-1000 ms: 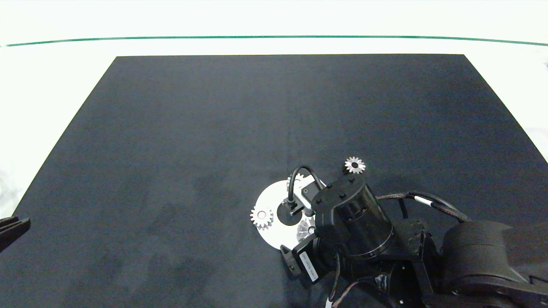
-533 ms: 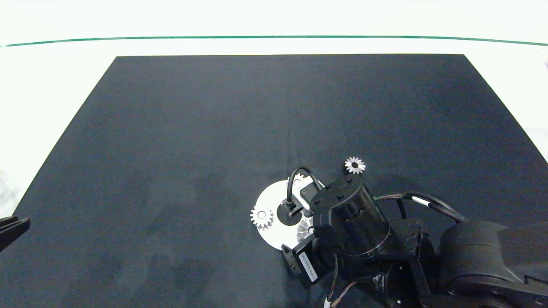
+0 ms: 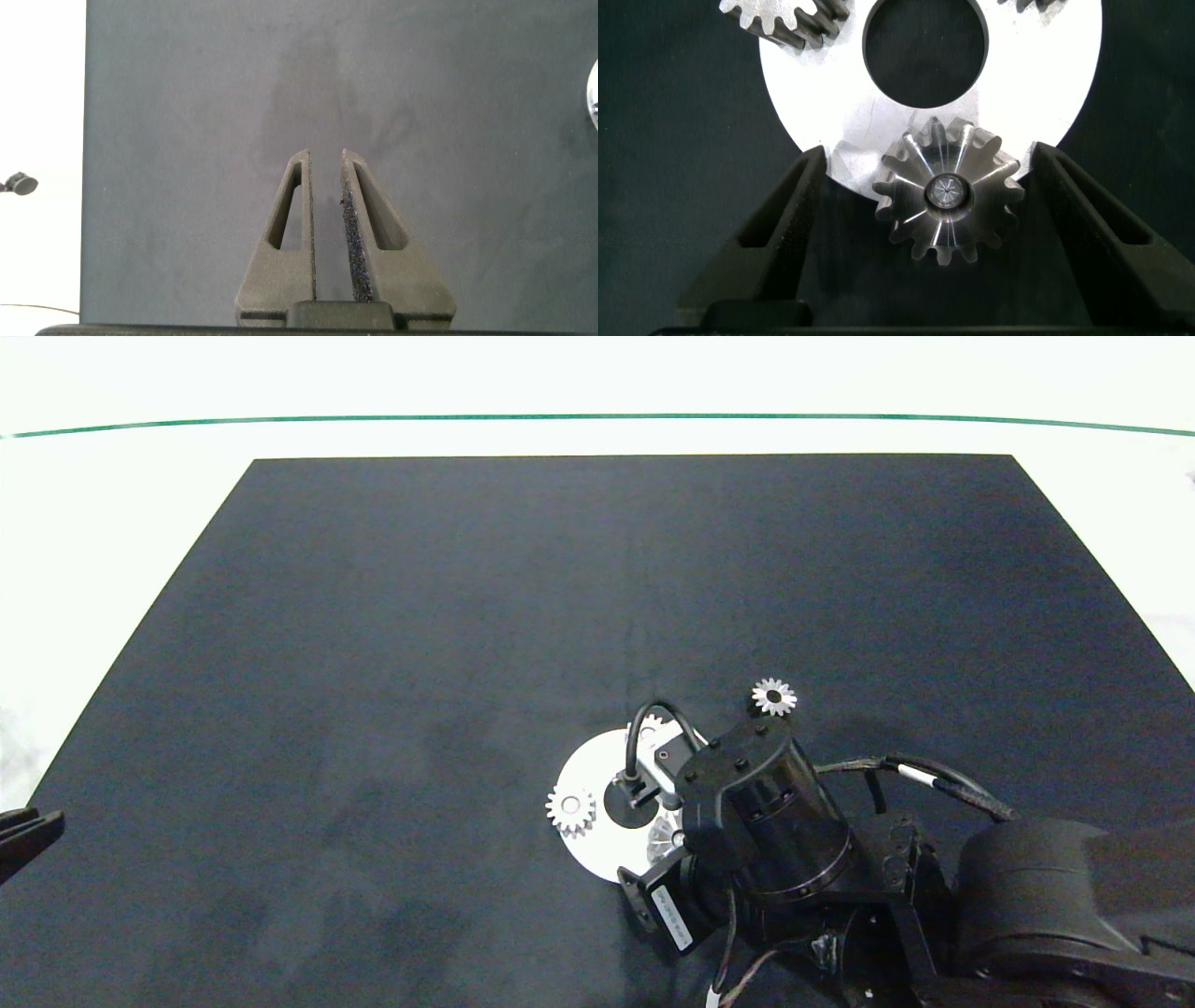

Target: Remove an incorrectly installed larger gear and replace it with the correct smaller gear

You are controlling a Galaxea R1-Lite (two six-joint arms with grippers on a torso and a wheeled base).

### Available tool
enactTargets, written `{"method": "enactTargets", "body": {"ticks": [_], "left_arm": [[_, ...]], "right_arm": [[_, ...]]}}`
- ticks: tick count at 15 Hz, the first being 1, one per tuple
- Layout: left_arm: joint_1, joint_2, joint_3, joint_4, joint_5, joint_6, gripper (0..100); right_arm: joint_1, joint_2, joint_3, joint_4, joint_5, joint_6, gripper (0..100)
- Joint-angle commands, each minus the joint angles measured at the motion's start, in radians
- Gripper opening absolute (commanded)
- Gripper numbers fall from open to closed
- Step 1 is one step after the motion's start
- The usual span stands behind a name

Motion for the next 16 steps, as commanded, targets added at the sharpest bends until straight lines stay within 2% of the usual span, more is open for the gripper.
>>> {"method": "enactTargets", "body": {"ticks": [1,6,12,16], "left_arm": [[0.000,0.000,-0.001,0.001,0.001,0.000,16],[-0.001,0.000,-0.001,0.001,0.001,0.000,16],[0.000,0.000,-0.001,0.001,0.001,0.000,16],[0.000,0.000,-0.001,0.001,0.001,0.000,16]], "right_arm": [[0.000,0.000,-0.002,0.001,-0.004,0.000,82],[0.000,-0.002,-0.002,0.001,-0.006,-0.026,72],[0.000,0.000,-0.001,0.001,-0.006,-0.033,59],[-0.002,-0.002,-0.001,-0.001,-0.007,-0.066,52]]}}
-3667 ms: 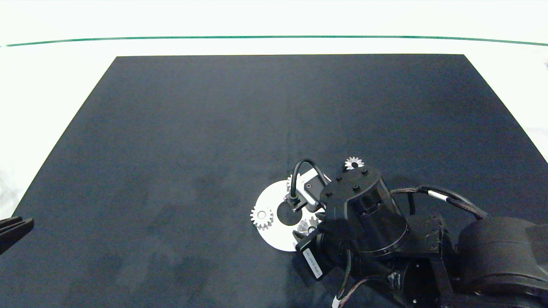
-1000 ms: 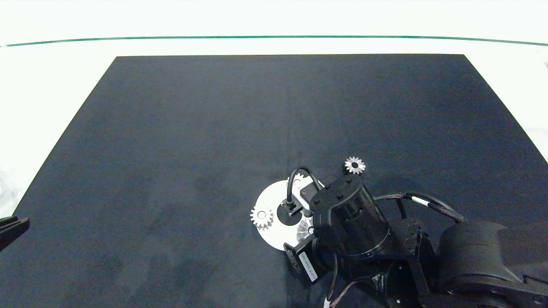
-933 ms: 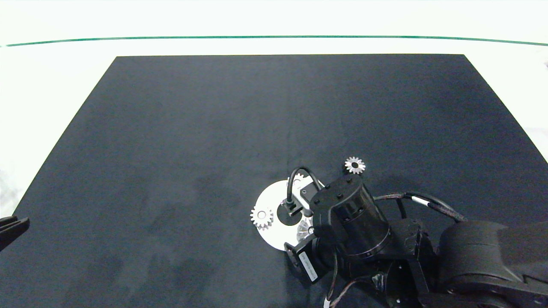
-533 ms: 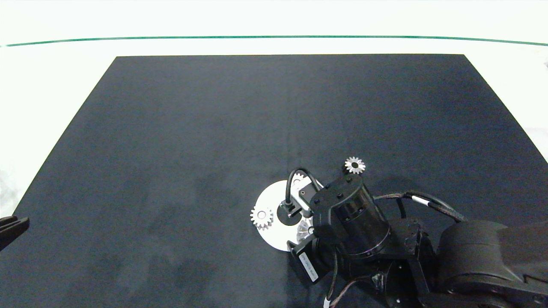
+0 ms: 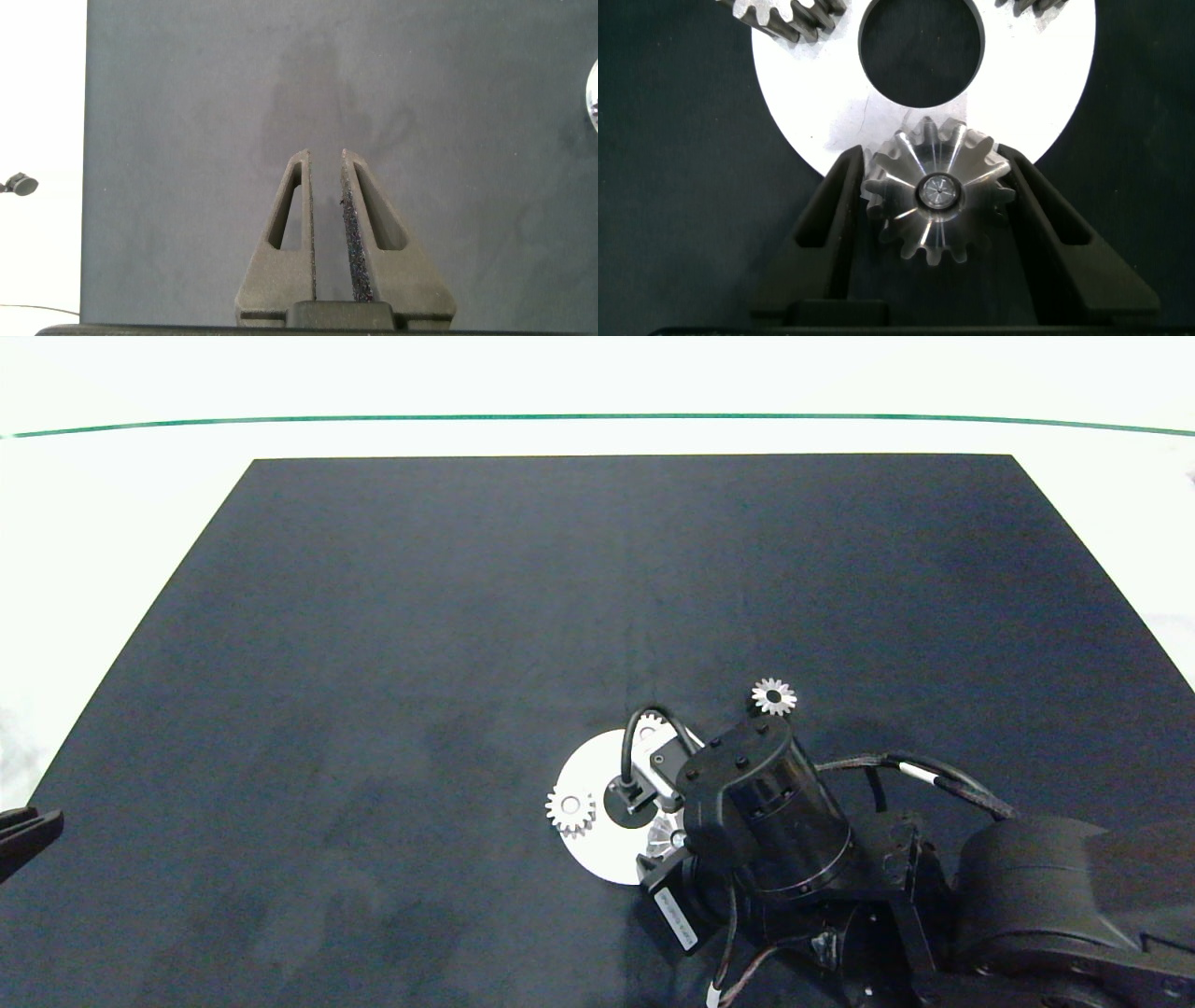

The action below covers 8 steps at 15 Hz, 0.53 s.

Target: Remove an incorrectly installed larger gear and replace it with the correct smaller gear

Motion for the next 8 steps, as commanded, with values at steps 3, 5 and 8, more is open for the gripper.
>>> {"method": "enactTargets", "body": {"ticks": [3,5,8], "left_arm": [[0.000,0.001,0.000,0.001,0.001,0.001,16],[0.000,0.001,0.000,0.001,0.001,0.001,16],[0.000,0.001,0.000,0.001,0.001,0.001,16]], "right_arm": [[0.000,0.000,0.000,-0.002,-0.002,-0.017,46],[0.000,0.000,0.001,-0.002,-0.002,-0.017,41],[0.000,0.000,0.001,-0.002,-0.002,-0.017,36]]}}
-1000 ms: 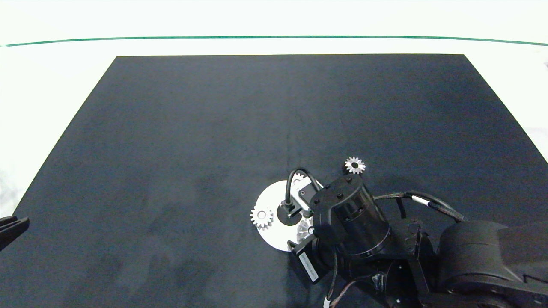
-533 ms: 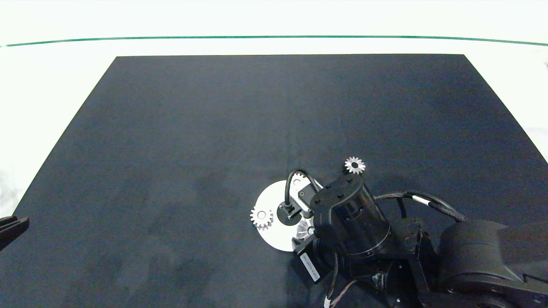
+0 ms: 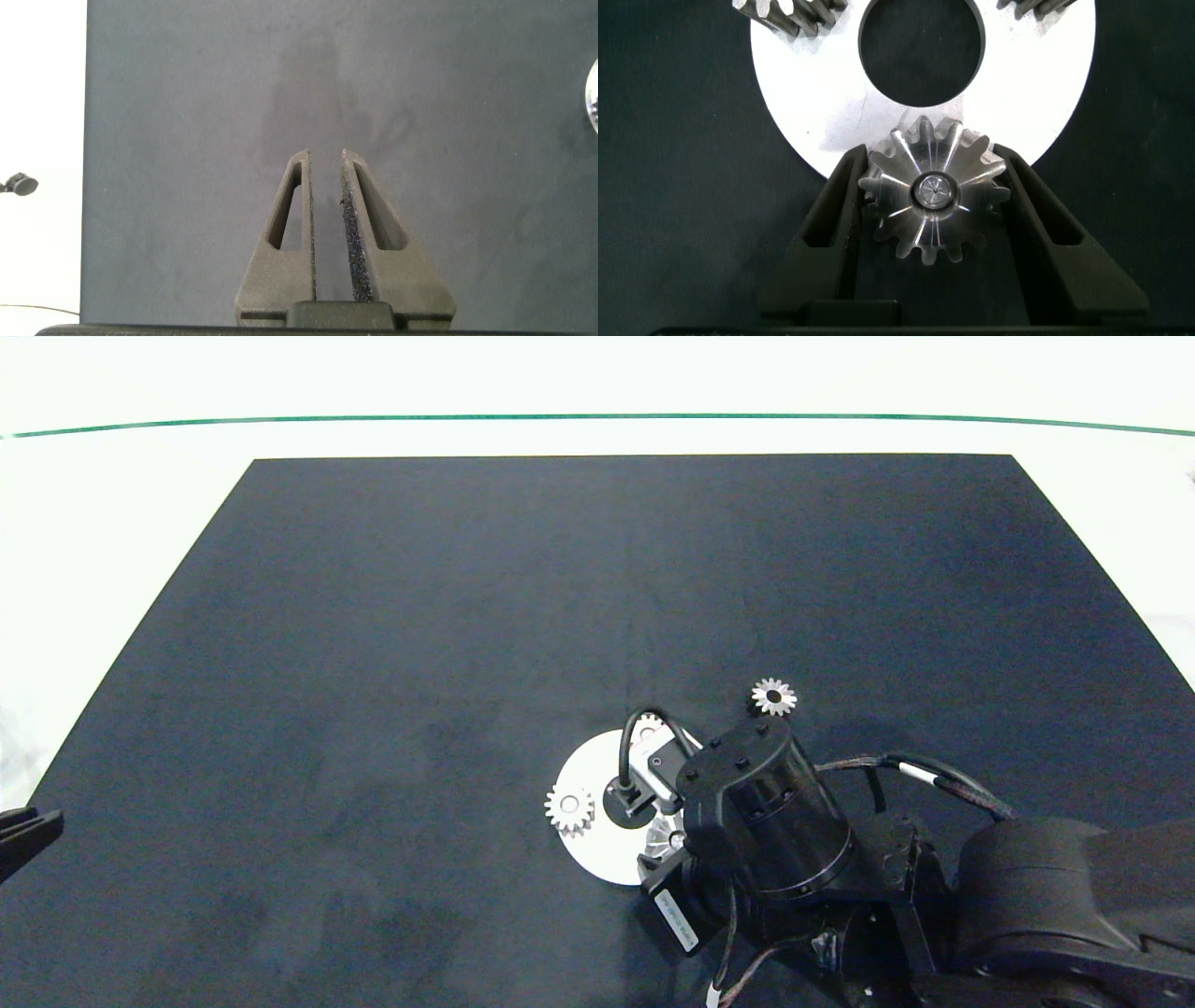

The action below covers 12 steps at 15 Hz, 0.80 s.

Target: Remove an incorrectly installed larger gear and replace it with the correct smaller gear

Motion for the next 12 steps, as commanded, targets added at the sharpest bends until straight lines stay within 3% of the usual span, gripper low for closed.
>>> {"method": "enactTargets", "body": {"ticks": [1,8,12], "left_arm": [[0.000,0.001,0.000,0.001,0.001,0.001,16],[0.000,0.001,0.000,0.001,0.001,0.001,16],[0.000,0.001,0.000,0.001,0.001,0.001,16]], "right_arm": [[0.000,0.000,0.000,-0.001,-0.002,0.000,34],[0.003,-0.003,-0.001,-0.002,-0.001,0.003,19],[0.005,-0.017,-0.018,0.001,-0.002,0.001,19]]}}
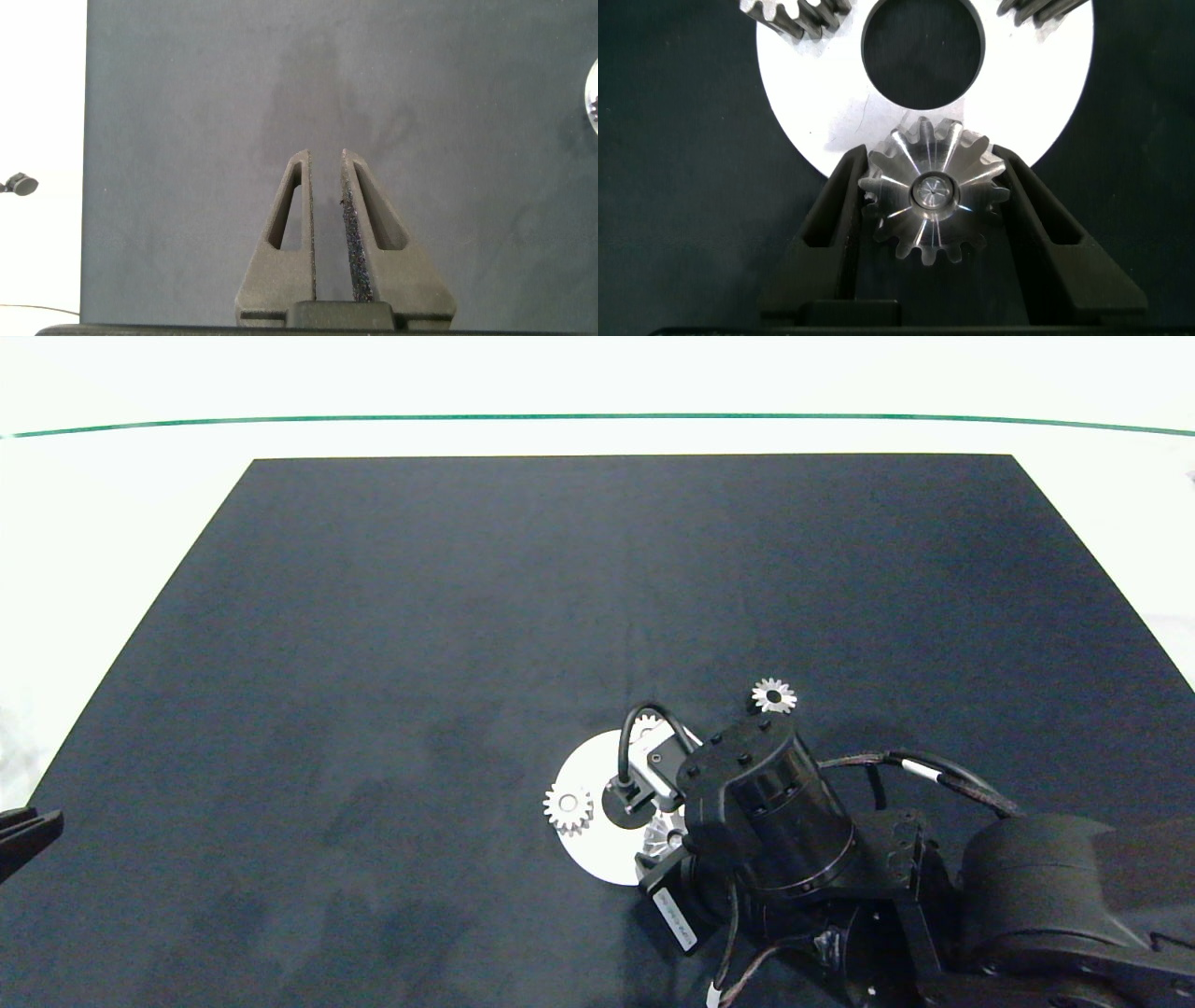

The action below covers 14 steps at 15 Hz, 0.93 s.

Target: Remove an incorrectly installed larger gear and replace it with the correct smaller gear

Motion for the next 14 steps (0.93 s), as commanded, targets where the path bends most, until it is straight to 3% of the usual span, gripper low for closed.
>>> {"method": "enactTargets", "body": {"ticks": [1,6,11,14], "left_arm": [[0.000,0.001,0.000,0.001,0.001,0.001,16],[0.000,0.003,0.000,0.001,0.001,0.001,16],[0.000,0.003,0.000,0.003,0.004,0.001,16],[0.000,0.001,0.003,0.003,0.004,0.001,16]], "right_arm": [[0.002,-0.013,-0.014,-0.001,-0.003,0.000,19],[0.004,-0.047,-0.017,0.008,-0.003,0.000,19],[0.002,-0.145,-0.032,0.110,-0.003,0.001,19],[-0.038,-0.216,-0.023,0.168,-0.003,0.003,19]]}}
